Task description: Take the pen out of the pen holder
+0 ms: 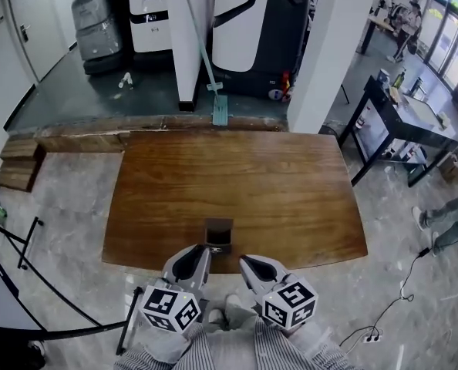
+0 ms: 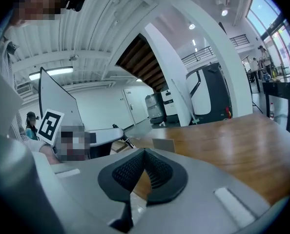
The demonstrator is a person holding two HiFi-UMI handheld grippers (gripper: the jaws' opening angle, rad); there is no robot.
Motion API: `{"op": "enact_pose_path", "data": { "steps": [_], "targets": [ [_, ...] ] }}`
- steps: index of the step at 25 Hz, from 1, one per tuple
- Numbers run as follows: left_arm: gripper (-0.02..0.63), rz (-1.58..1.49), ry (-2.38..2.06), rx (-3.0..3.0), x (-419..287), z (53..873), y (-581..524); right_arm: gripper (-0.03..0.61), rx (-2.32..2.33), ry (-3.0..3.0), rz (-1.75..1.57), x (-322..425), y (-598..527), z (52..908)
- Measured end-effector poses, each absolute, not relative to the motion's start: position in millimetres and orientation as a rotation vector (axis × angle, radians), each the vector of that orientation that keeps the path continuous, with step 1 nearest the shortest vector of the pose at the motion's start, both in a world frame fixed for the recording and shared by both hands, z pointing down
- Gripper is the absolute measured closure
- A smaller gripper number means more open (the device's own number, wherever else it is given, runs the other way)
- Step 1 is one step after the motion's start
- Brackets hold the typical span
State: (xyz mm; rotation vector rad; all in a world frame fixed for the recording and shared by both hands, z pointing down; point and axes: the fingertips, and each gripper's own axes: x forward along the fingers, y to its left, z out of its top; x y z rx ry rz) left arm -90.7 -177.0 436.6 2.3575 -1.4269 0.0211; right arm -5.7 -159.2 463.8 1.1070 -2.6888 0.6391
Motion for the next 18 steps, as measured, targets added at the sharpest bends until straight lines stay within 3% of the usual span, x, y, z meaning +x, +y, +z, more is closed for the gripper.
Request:
{"op": "enact_pose_path", "data": {
  "steps": [18],
  "targets": [
    [0.566,0.064,-1.348,2.378,-81,446,-121,0.58,1.092,-2.711,0.521,-29,-118,445]
  ]
}}
